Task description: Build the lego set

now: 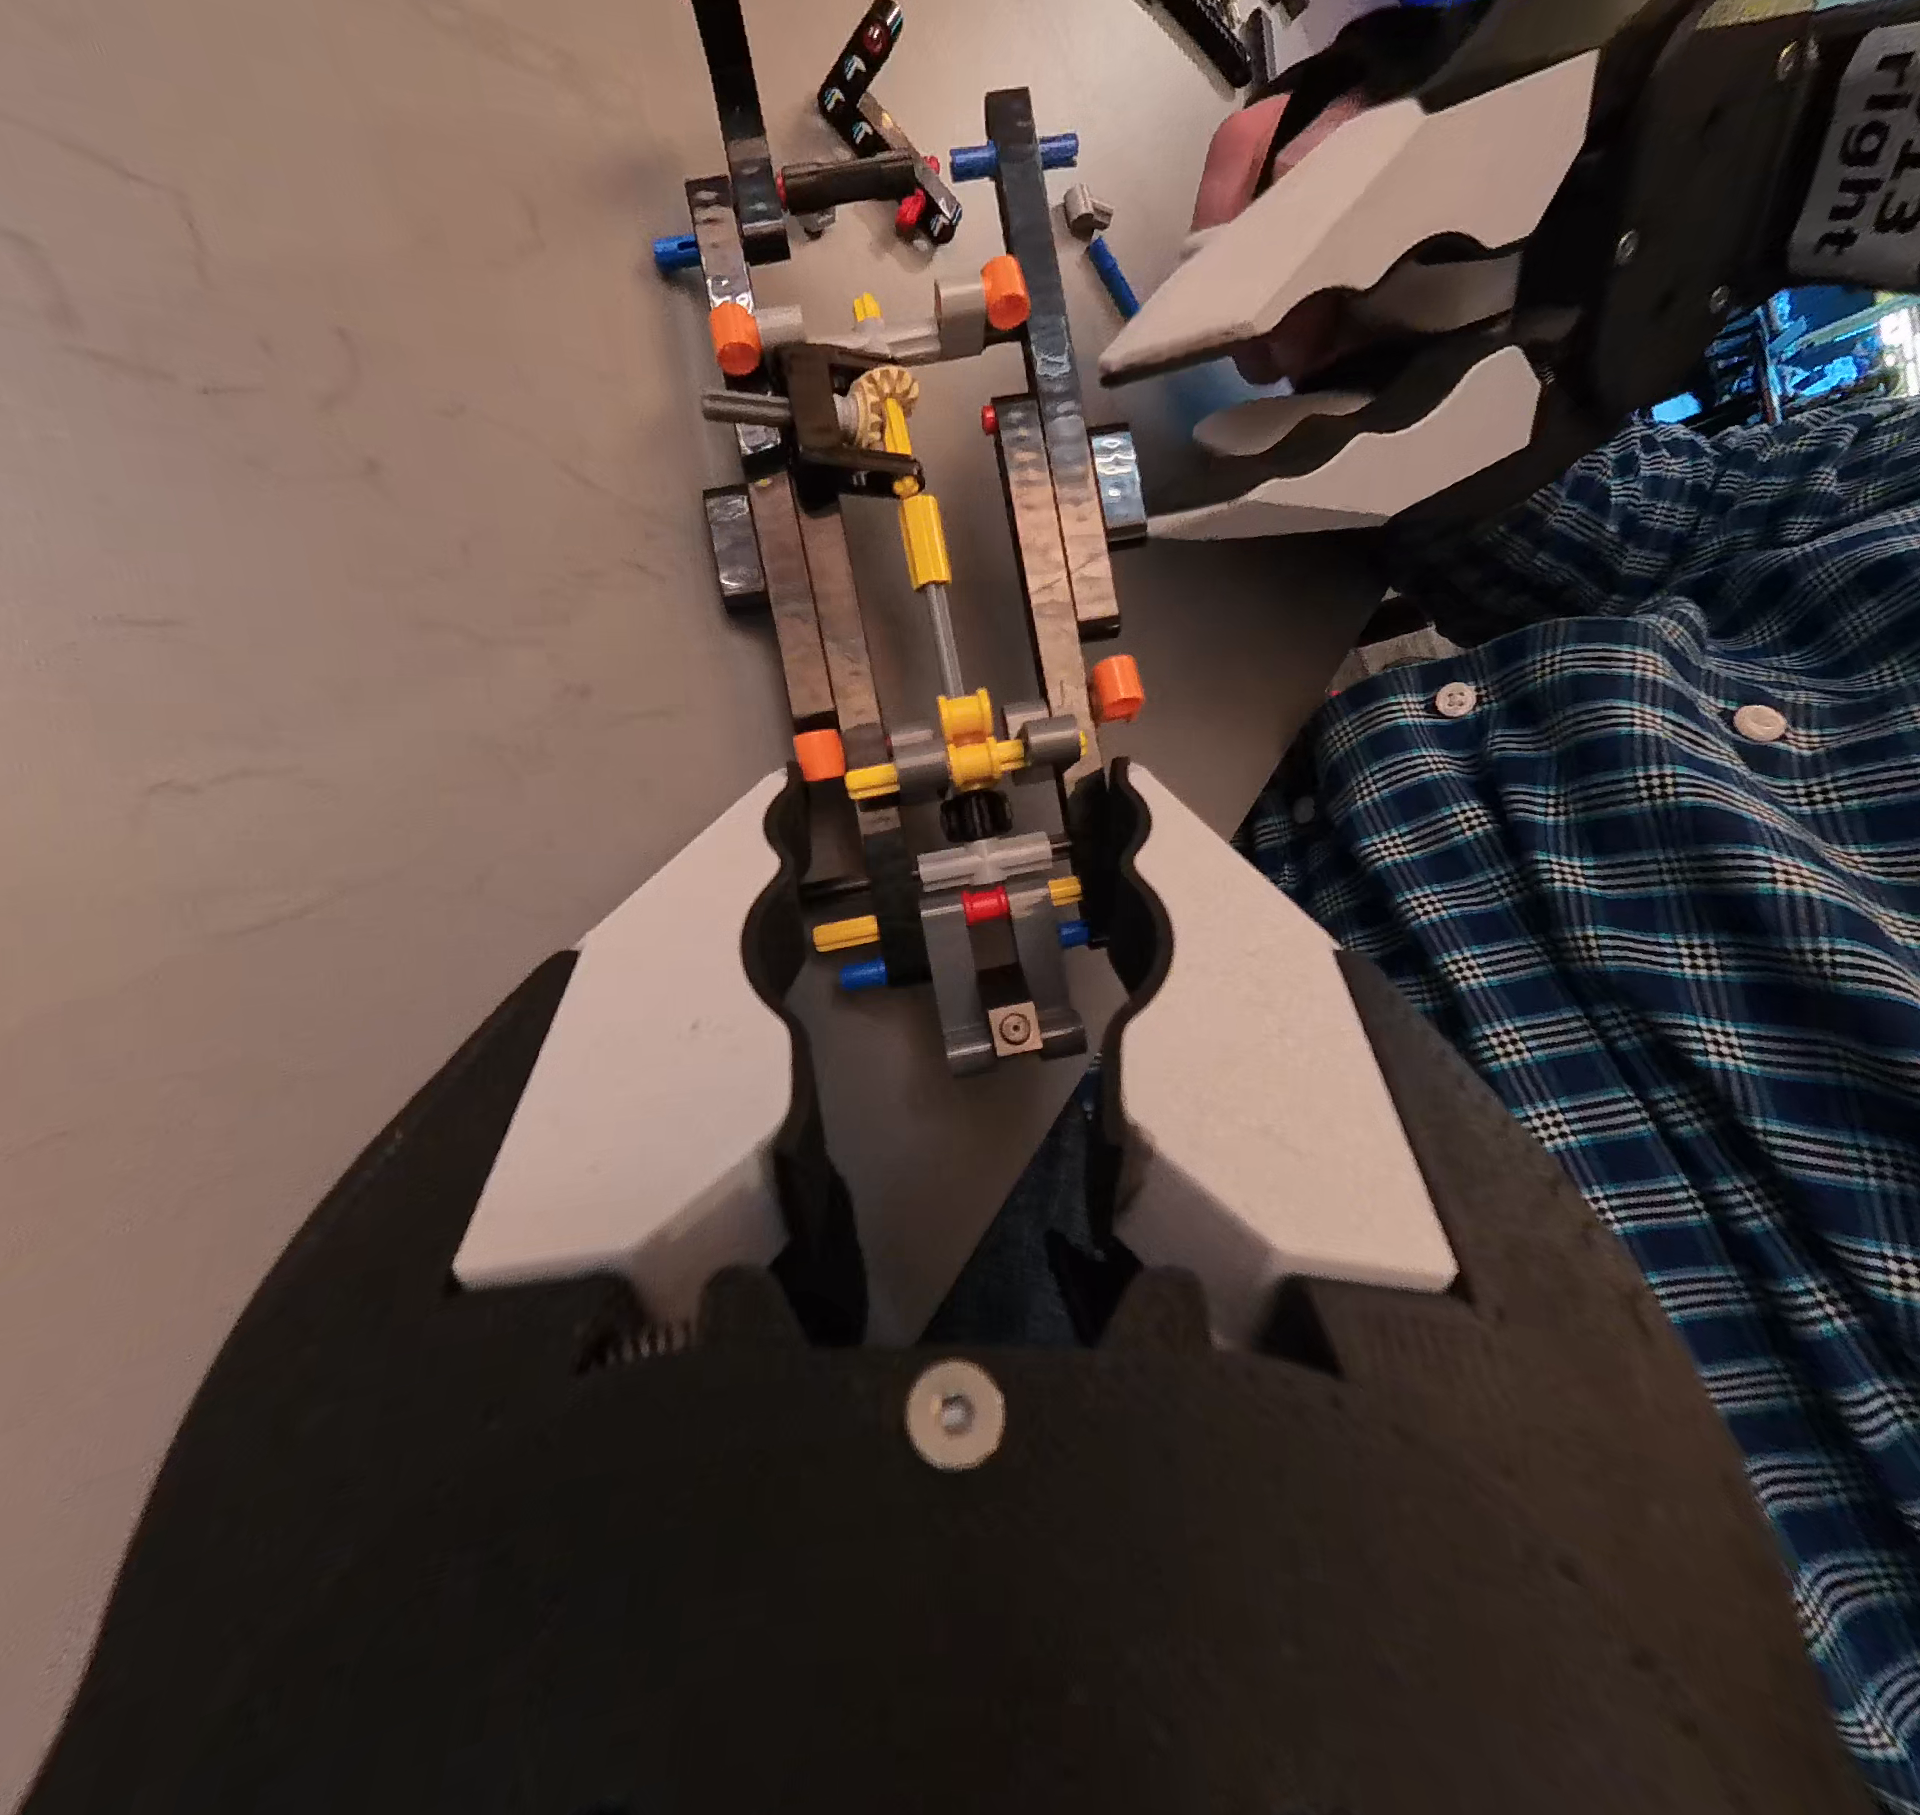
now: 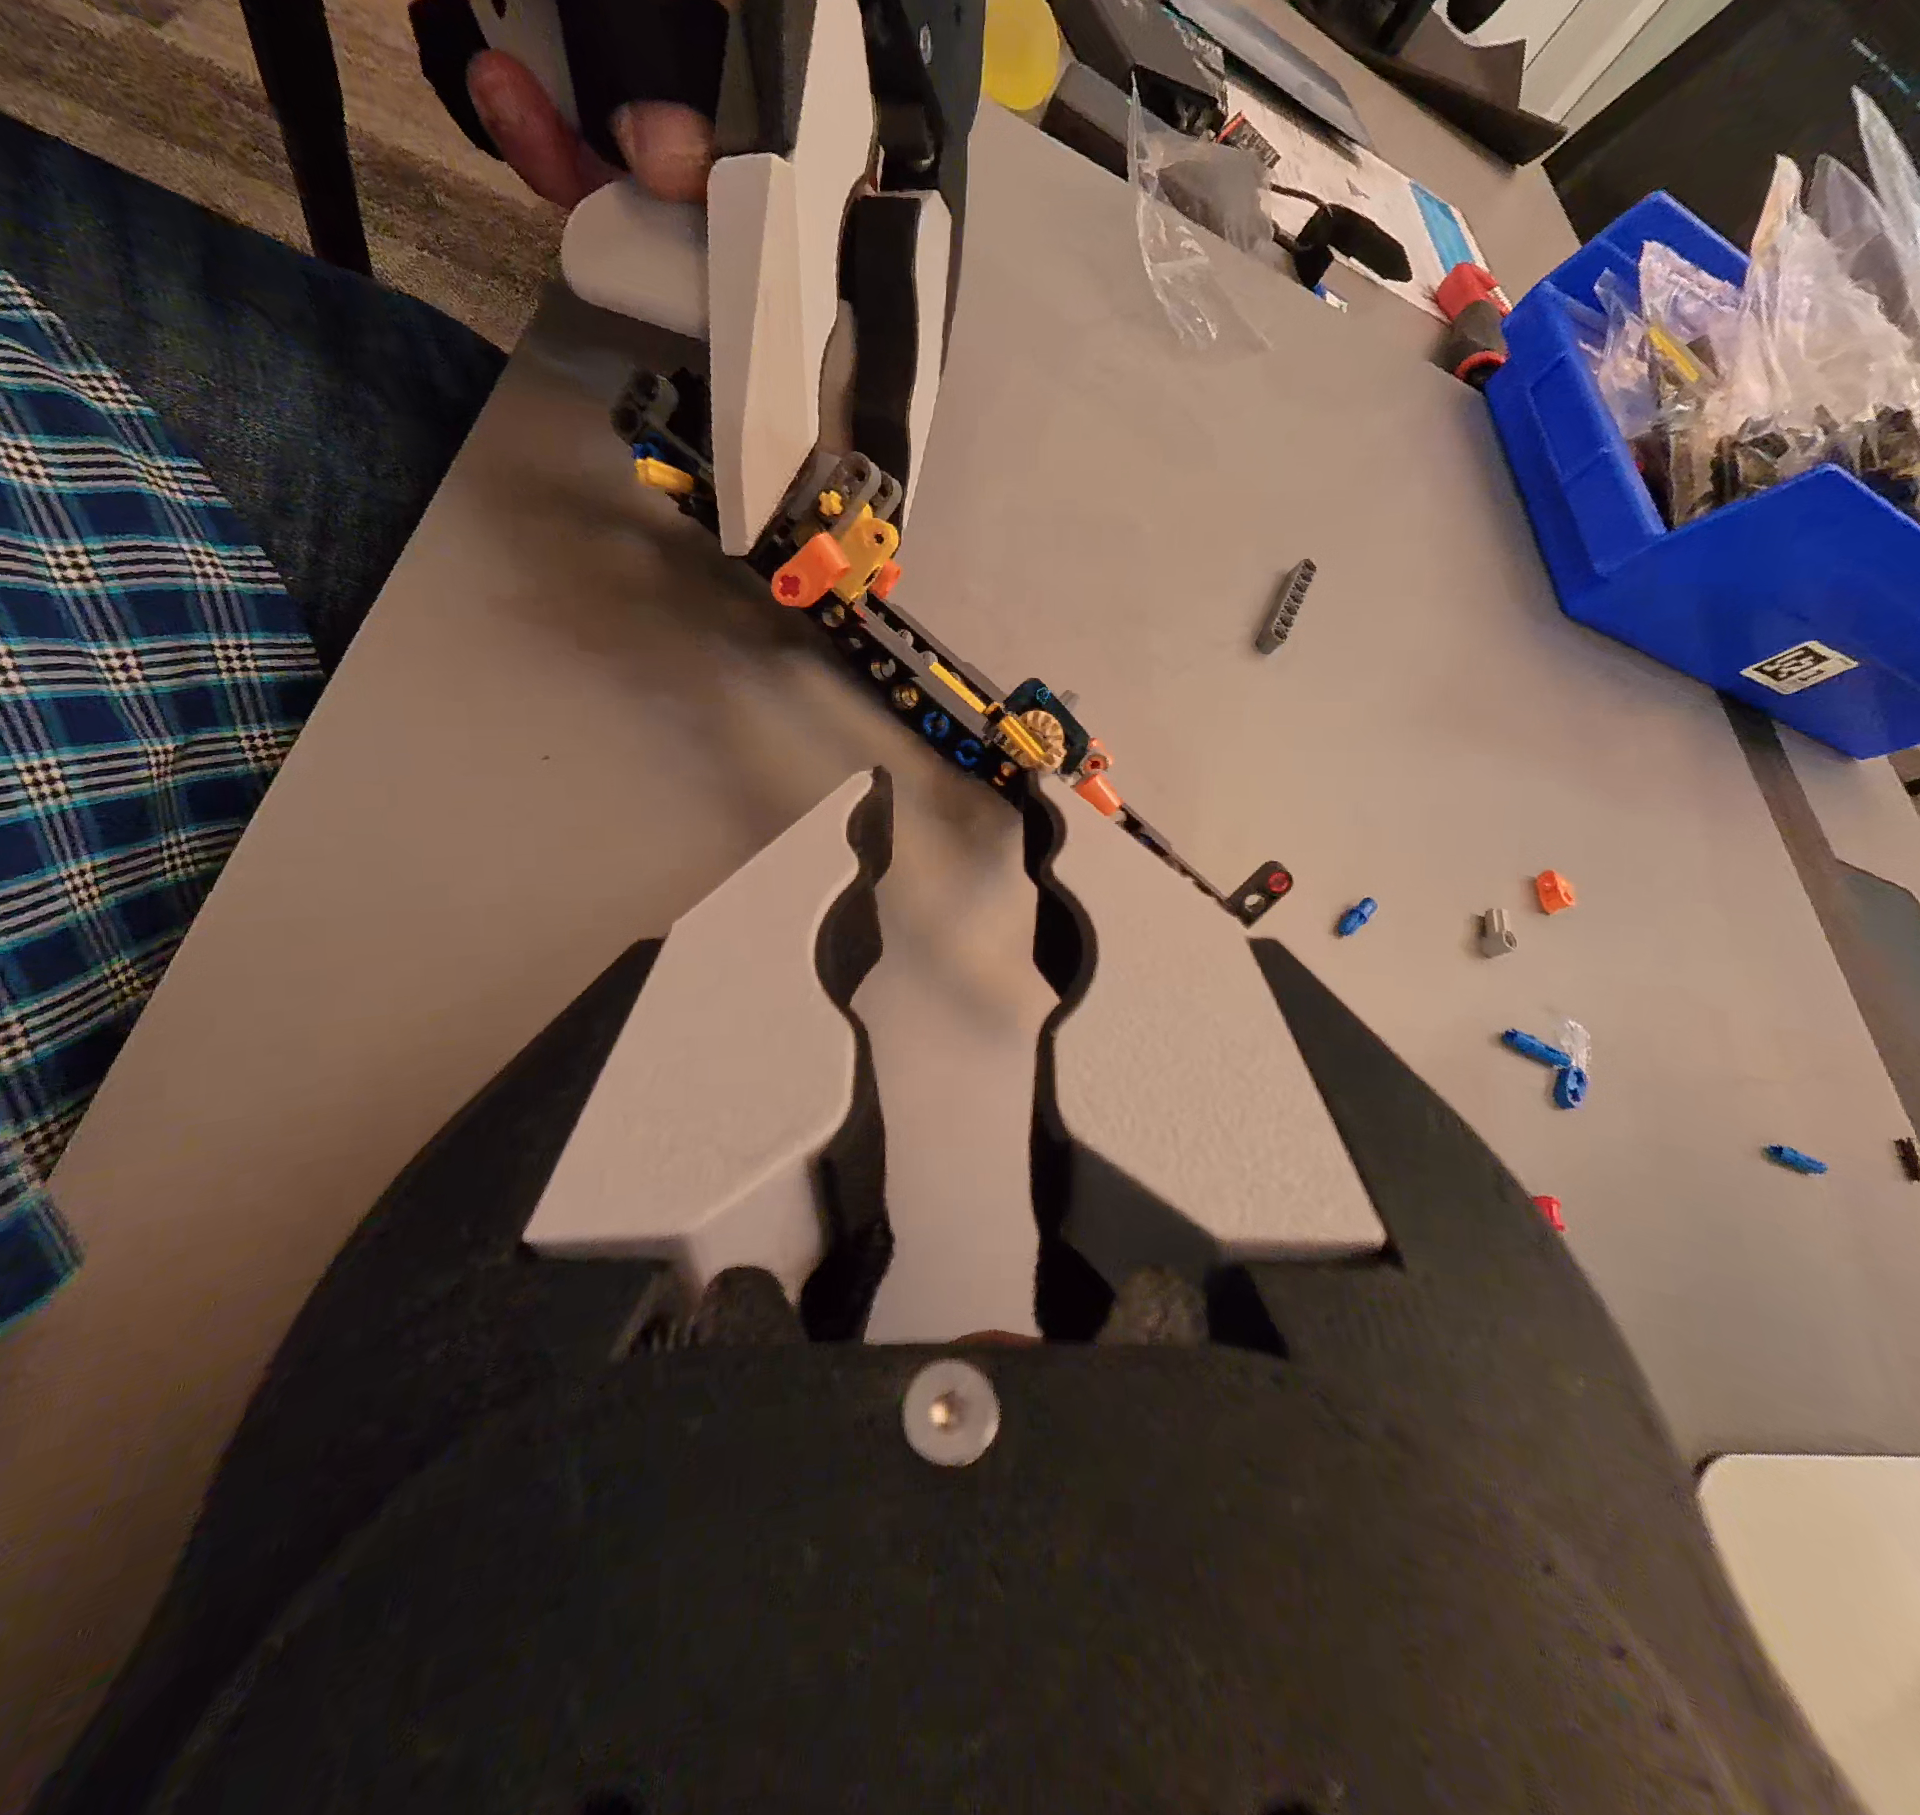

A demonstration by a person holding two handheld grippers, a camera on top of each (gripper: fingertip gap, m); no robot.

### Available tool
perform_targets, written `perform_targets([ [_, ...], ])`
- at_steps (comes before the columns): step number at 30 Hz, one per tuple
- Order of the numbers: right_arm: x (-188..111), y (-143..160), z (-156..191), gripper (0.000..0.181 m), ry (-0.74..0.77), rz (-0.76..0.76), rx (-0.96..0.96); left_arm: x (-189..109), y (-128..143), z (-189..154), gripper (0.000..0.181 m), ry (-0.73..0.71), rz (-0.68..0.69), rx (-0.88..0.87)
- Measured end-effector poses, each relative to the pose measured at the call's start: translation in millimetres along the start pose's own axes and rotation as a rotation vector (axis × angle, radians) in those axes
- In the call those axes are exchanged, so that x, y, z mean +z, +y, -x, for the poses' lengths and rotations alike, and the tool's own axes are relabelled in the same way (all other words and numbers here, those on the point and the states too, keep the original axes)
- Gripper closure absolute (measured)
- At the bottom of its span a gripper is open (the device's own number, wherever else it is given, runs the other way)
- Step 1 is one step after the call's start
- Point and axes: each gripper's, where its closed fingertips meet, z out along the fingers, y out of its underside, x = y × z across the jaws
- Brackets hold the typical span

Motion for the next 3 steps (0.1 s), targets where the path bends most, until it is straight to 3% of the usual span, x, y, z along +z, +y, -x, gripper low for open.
perform_targets([
  [3,0.9,0.0,2.2,0.160,-0.008,-0.002,-0.003,-0.1,-0.2,-0.2,0.126,0.006,-0.003,-0.004],
])
